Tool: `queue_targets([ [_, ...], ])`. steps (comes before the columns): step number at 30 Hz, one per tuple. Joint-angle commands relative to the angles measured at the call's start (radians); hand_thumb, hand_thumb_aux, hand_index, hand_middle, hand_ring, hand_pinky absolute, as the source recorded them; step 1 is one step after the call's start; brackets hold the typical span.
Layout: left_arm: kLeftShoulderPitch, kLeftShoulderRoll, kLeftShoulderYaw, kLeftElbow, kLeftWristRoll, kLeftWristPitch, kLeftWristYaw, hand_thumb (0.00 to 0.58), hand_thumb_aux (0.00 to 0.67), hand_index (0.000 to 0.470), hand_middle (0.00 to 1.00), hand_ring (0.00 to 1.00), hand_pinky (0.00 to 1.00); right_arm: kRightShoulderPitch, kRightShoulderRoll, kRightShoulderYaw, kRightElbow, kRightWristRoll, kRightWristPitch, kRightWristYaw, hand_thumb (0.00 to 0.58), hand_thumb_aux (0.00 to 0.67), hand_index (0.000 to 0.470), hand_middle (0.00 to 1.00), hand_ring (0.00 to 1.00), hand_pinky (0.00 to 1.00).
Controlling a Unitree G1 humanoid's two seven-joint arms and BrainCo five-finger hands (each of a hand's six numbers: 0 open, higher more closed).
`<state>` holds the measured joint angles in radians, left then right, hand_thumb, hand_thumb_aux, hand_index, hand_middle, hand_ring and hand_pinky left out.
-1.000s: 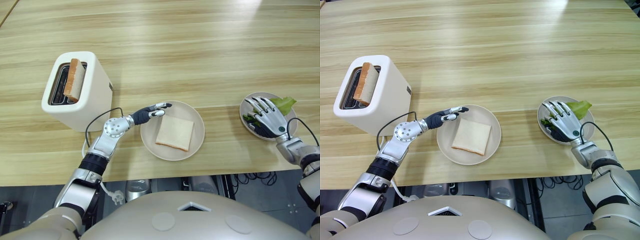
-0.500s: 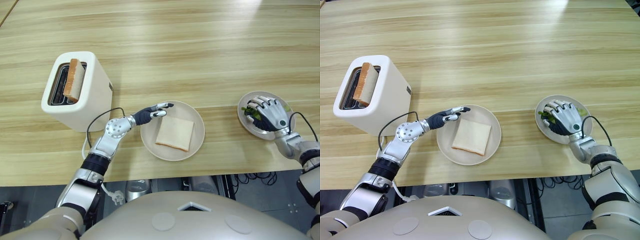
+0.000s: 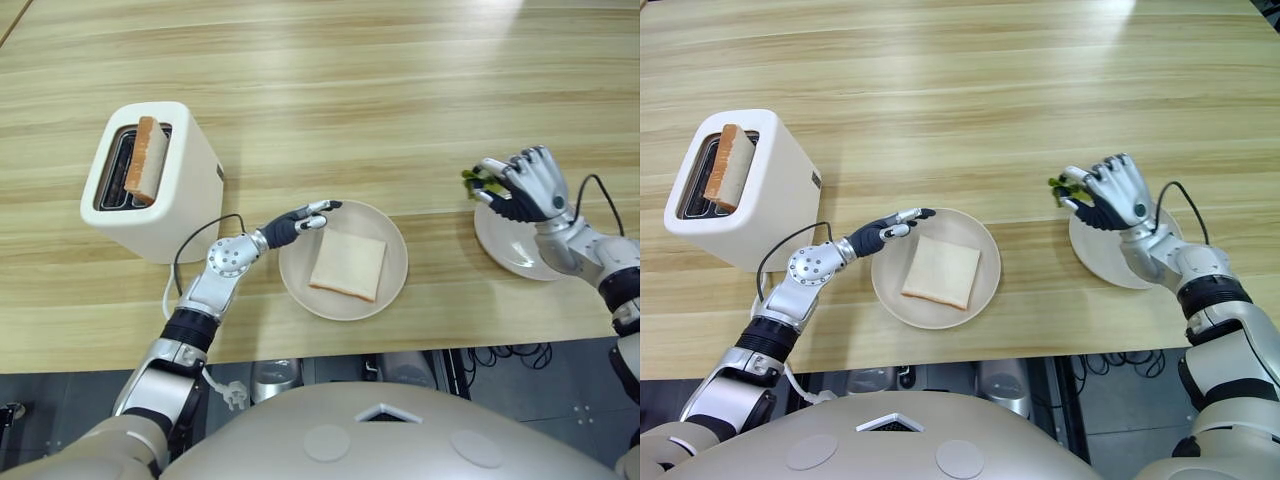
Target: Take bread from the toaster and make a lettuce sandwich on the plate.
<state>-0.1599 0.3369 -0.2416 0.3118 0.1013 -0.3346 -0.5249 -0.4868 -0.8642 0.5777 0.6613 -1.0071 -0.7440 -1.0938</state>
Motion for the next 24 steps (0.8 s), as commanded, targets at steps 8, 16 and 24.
queue_targets([
  [8,0.114,0.051,0.155,-0.331,-0.043,0.051,0.088,0.000,0.000,0.000,0.00,0.00,0.00,-0.024,0.182,0.089,-0.198,-0.053,-0.106,0.339,0.580,0.670,0.460,1.00,1.00,1.00],
  [16,0.202,0.121,0.288,-0.532,-0.062,0.115,0.110,0.000,0.000,0.000,0.00,0.00,0.00,-0.056,0.284,0.182,-0.142,-0.085,-0.195,0.516,0.580,0.670,0.460,1.00,1.00,1.00],
  [24,0.233,0.134,0.279,-0.544,0.039,0.116,0.155,0.000,0.000,0.000,0.00,0.00,0.00,-0.043,0.333,0.209,-0.154,-0.110,-0.207,0.542,0.580,0.670,0.460,1.00,1.00,1.00],
])
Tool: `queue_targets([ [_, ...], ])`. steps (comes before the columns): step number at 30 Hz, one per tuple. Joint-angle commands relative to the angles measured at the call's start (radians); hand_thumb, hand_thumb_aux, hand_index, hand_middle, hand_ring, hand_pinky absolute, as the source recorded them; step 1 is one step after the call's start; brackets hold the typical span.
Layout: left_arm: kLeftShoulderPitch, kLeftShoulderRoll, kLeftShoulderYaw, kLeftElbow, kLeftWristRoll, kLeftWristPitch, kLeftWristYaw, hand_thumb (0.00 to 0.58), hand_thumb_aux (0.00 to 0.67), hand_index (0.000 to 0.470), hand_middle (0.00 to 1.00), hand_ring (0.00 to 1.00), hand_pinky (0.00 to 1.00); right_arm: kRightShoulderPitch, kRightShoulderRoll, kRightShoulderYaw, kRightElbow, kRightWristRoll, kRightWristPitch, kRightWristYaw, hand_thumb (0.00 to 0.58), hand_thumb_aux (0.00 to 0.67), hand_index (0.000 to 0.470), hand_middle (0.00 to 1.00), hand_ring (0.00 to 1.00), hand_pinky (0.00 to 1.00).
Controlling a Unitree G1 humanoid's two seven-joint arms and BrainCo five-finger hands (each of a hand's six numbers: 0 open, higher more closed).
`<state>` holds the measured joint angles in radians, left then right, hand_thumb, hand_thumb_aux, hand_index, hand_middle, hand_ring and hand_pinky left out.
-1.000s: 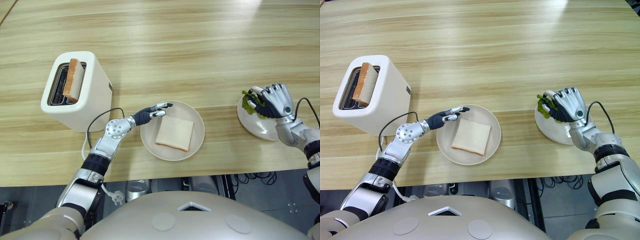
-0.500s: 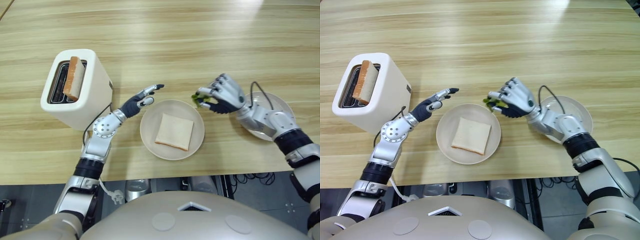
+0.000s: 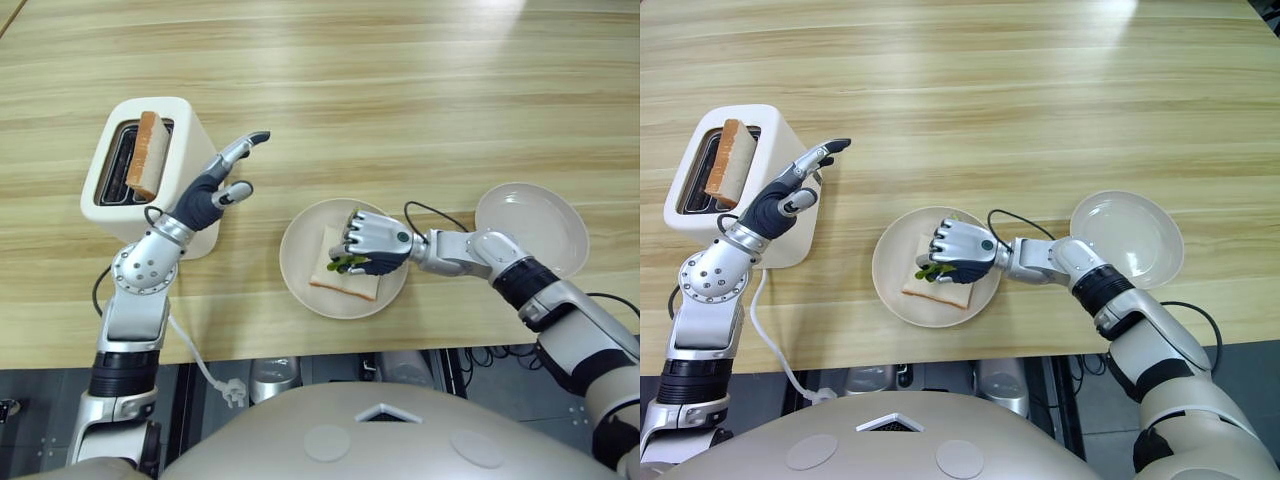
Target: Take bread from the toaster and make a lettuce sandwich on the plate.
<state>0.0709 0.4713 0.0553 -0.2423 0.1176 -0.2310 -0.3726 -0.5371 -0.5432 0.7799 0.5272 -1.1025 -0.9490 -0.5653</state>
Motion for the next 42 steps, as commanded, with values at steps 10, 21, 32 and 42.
queue_targets([
  [10,-0.016,0.004,-0.066,0.075,0.087,-0.002,0.012,0.000,0.000,0.000,0.00,0.00,0.00,-0.002,0.025,0.011,0.006,-0.070,0.051,-0.020,0.000,0.000,0.000,0.00,0.00,0.00],
  [21,-0.004,0.018,-0.042,0.060,0.062,0.001,0.001,0.000,0.000,0.000,0.00,0.00,0.00,-0.007,0.010,-0.026,-0.006,-0.032,0.041,-0.013,0.000,0.000,0.000,0.00,0.00,0.00],
  [32,0.000,0.040,0.050,-0.009,0.036,-0.003,0.027,0.000,0.000,0.000,0.00,0.00,0.00,-0.005,0.002,-0.095,-0.012,0.000,0.086,-0.038,0.000,0.000,0.000,0.00,0.00,0.00],
  [42,-0.043,0.054,0.253,-0.106,0.194,0.013,0.221,0.000,0.000,0.000,0.00,0.00,0.00,0.033,-0.009,-0.025,-0.002,-0.174,0.245,-0.164,0.000,0.000,0.000,0.00,0.00,0.00],
])
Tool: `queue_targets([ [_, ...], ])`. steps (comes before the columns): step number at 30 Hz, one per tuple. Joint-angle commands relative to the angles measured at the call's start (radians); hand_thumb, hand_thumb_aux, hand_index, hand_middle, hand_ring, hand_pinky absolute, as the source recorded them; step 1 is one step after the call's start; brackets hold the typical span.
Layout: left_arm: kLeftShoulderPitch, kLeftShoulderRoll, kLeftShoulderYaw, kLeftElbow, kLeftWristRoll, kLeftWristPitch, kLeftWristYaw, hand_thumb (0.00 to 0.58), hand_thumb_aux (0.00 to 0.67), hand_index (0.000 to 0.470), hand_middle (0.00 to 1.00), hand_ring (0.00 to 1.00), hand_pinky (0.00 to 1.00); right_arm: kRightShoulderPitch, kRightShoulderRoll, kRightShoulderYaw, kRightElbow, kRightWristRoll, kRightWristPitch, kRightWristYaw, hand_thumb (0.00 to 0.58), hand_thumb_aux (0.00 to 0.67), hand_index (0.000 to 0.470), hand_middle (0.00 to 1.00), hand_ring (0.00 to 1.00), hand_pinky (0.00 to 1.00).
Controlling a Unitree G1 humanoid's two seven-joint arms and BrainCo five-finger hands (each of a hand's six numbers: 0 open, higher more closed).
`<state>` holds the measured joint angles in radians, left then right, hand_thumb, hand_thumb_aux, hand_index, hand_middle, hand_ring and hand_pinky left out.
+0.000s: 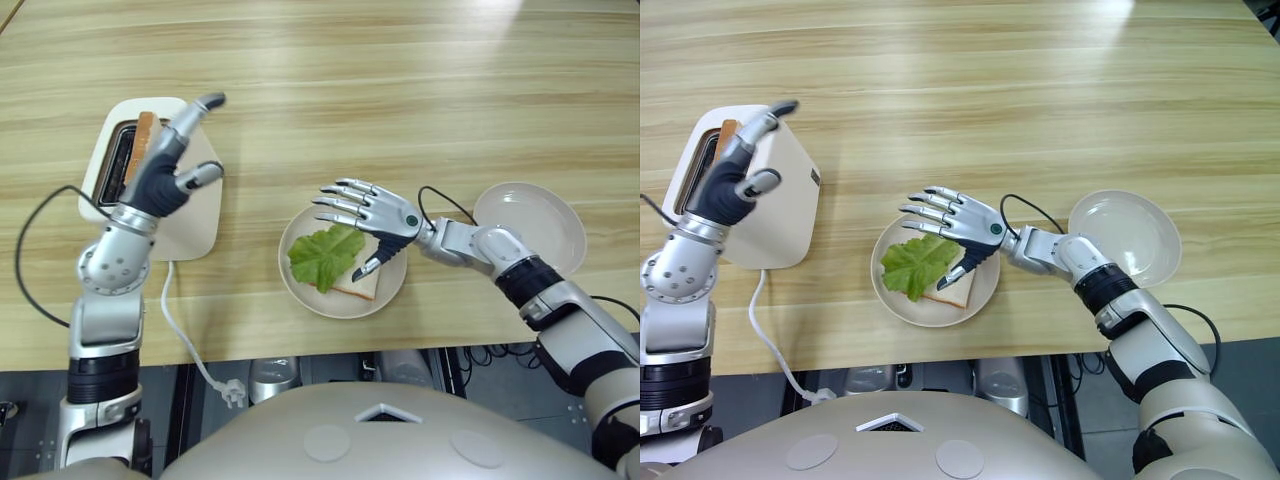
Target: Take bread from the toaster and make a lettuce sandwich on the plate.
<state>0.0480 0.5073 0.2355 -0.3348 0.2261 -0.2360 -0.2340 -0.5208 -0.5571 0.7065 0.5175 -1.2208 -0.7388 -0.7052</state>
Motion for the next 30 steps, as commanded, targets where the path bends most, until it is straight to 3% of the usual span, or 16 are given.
queue_targets([
  [1,-0.022,0.016,0.084,-0.007,0.082,0.021,0.092,0.000,0.000,0.000,0.00,0.00,0.00,0.021,0.006,0.059,0.007,-0.064,0.041,-0.029,0.164,0.102,0.070,0.00,0.00,0.00],
  [2,-0.022,0.016,0.095,0.007,0.084,0.023,0.103,0.000,0.000,0.000,0.00,0.00,0.00,0.025,0.008,0.072,0.009,-0.072,0.045,-0.029,0.462,0.368,0.253,0.00,0.00,0.00],
  [14,-0.027,0.030,0.113,0.159,0.077,0.030,0.141,0.000,0.000,0.000,0.00,0.00,0.00,0.045,0.038,0.150,0.024,-0.065,0.048,-0.023,0.478,0.389,0.267,0.00,0.00,0.00],
  [15,-0.028,0.032,0.109,0.171,0.079,0.025,0.144,0.000,0.000,0.000,0.00,0.00,0.00,0.045,0.038,0.149,0.021,-0.060,0.048,-0.024,0.494,0.413,0.283,0.00,0.00,0.00],
  [16,-0.030,0.032,0.106,0.182,0.075,0.022,0.142,0.000,0.000,0.000,0.00,0.00,0.00,0.044,0.038,0.147,0.019,-0.054,0.048,-0.026,0.543,0.502,0.345,0.00,0.00,0.00],
  [19,-0.034,0.031,0.102,0.203,0.065,0.015,0.142,0.000,0.000,0.000,0.00,0.00,0.00,0.041,0.036,0.141,0.019,-0.046,0.048,-0.027,0.574,0.604,0.415,0.00,0.00,0.00],
  [23,-0.036,0.031,0.105,0.220,0.061,0.010,0.145,0.000,0.000,0.000,0.00,0.00,0.00,0.037,0.031,0.138,0.023,-0.041,0.044,-0.029,0.578,0.628,0.431,0.00,0.00,0.00],
  [25,-0.037,0.030,0.104,0.230,0.056,0.008,0.144,0.000,0.000,0.000,0.00,0.00,0.00,0.036,0.031,0.137,0.025,-0.040,0.044,-0.030,0.580,0.670,0.460,0.00,0.00,0.00],
  [30,-0.041,0.031,0.094,0.243,0.059,0.003,0.144,0.000,0.000,0.000,0.00,0.00,0.00,0.033,0.019,0.118,0.007,-0.023,0.040,-0.036,0.580,0.670,0.460,0.00,0.00,0.00],
])
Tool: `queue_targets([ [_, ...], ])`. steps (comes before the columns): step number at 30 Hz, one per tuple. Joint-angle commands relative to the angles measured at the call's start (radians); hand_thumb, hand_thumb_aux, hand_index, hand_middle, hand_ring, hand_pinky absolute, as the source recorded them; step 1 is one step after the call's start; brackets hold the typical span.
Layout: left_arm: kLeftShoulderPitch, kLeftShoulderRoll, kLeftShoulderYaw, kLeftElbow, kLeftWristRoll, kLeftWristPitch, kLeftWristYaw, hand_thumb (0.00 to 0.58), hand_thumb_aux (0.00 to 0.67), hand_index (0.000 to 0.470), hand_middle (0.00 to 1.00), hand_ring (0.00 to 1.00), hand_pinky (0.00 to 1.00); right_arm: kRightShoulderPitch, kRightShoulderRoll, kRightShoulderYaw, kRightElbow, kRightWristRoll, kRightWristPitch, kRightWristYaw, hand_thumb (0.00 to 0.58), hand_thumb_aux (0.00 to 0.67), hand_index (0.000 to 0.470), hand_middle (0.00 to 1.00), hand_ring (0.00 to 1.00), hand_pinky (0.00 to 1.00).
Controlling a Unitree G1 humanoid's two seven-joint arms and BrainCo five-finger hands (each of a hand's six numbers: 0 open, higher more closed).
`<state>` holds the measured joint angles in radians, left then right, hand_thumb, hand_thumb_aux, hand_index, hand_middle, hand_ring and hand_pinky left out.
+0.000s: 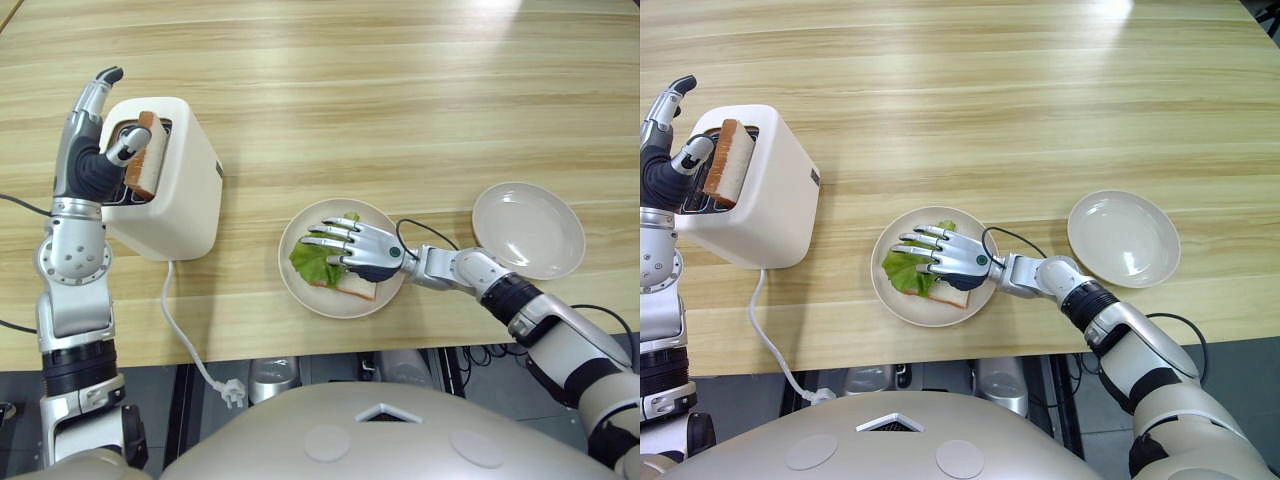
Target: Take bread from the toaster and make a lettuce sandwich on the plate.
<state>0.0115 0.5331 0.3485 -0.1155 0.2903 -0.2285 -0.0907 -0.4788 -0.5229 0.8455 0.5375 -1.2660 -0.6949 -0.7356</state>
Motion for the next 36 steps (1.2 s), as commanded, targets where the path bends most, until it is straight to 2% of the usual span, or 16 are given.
queue_targets([
  [1,-0.005,0.006,-0.021,0.025,-0.003,-0.006,0.001,0.000,0.000,0.000,0.00,0.00,0.00,-0.009,-0.020,-0.026,-0.017,0.026,-0.004,-0.007,0.580,0.670,0.460,0.00,0.00,0.00],
  [30,-0.007,0.014,-0.028,0.035,-0.018,0.004,0.013,0.000,0.000,0.000,0.00,0.00,0.00,0.138,-0.160,-0.080,-0.173,0.091,-0.070,0.138,0.580,0.670,0.460,0.00,0.00,0.00],
  [31,-0.005,0.013,-0.031,0.037,-0.017,0.006,0.012,0.000,0.000,0.000,0.00,0.00,0.00,0.138,-0.158,-0.081,-0.167,0.090,-0.068,0.143,0.539,0.491,0.337,0.00,0.00,0.00],
  [32,-0.004,0.013,-0.037,0.038,-0.014,0.007,0.010,0.000,0.000,0.000,0.00,0.00,0.00,0.139,-0.155,-0.085,-0.160,0.095,-0.068,0.147,0.539,0.491,0.337,0.00,0.00,0.00],
  [33,-0.005,0.014,-0.047,0.041,-0.009,0.010,0.004,0.000,0.000,0.000,0.00,0.00,0.00,0.141,-0.151,-0.091,-0.155,0.101,-0.066,0.151,0.000,0.000,0.000,0.00,0.00,0.00],
  [36,-0.001,0.022,-0.065,0.076,-0.003,-0.005,-0.003,0.000,0.000,0.000,0.00,0.00,0.00,0.144,-0.146,-0.106,-0.158,0.123,-0.068,0.164,0.000,0.000,0.000,0.00,0.00,0.00],
])
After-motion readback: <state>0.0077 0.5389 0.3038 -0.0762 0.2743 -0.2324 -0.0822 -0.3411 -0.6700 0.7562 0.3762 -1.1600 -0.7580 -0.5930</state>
